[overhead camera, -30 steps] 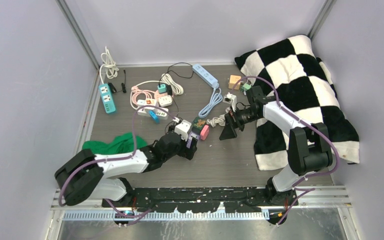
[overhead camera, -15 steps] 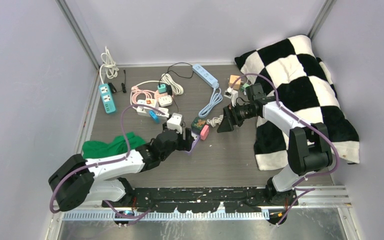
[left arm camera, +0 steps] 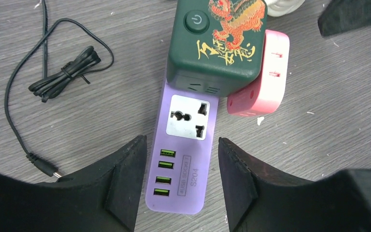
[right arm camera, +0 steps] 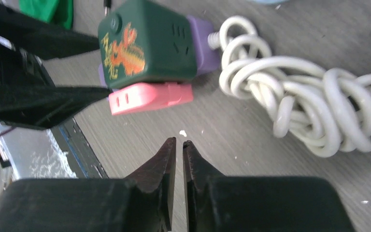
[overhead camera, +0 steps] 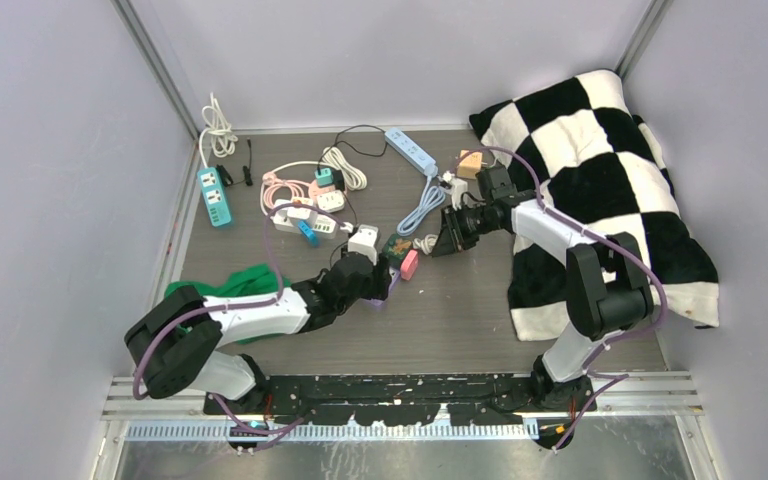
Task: Pull the plug off the socket
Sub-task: Place the socket at the center of the board, then remove the plug from the socket.
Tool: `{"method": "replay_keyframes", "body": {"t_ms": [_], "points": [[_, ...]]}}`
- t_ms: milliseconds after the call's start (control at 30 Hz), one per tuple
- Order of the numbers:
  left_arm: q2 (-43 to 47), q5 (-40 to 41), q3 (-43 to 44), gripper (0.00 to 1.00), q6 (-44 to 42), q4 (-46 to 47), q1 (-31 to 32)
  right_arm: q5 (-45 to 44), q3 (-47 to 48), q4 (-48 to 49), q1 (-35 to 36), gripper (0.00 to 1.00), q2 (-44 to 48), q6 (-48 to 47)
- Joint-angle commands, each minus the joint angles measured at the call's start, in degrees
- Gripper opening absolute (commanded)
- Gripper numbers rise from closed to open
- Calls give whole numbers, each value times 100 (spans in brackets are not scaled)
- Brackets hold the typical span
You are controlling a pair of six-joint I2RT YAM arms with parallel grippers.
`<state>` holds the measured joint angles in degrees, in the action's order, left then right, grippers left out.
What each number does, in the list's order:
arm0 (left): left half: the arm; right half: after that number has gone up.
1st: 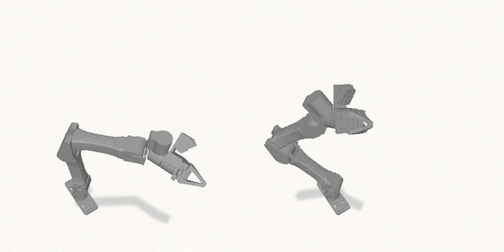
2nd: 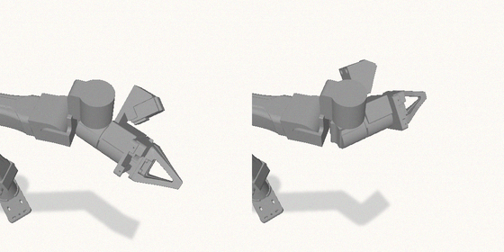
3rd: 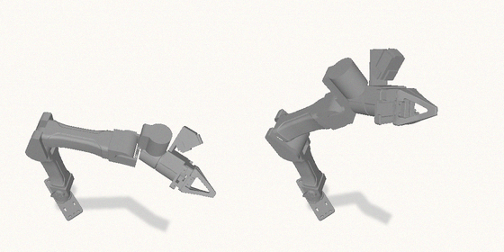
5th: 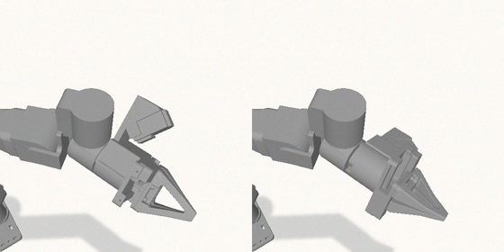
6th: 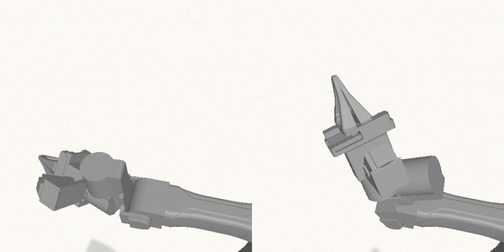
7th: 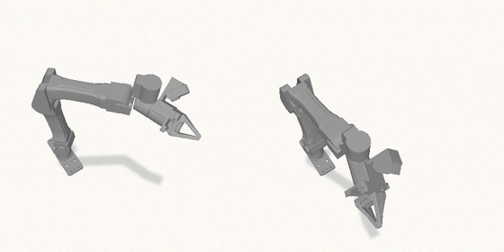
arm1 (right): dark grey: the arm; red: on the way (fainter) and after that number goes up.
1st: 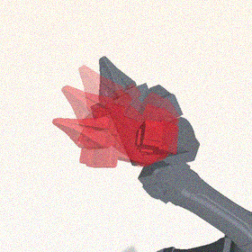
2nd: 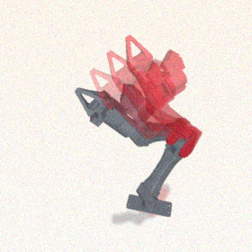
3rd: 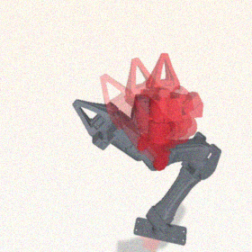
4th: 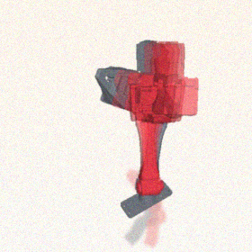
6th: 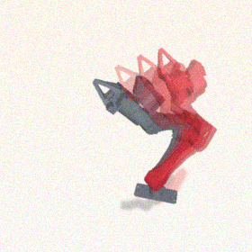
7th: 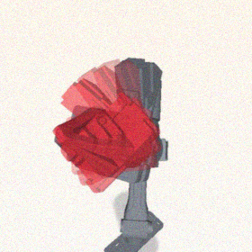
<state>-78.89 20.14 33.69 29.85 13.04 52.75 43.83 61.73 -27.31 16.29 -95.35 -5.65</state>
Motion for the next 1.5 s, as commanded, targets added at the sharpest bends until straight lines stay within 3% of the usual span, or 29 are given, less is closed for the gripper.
{"method": "replay_keyframes", "body": {"t_ms": [0,500,1467], "points": [[-127,-116,264,57,52,284,-19,-296,583,353,35,15,-234,556],[-397,199,477,52,-53,315,-19,-587,1639,-238,406,14,-1216,462],[-832,-611,766,43,-112,749,-3,-526,1730,-582,799,14,-1346,20]]}}
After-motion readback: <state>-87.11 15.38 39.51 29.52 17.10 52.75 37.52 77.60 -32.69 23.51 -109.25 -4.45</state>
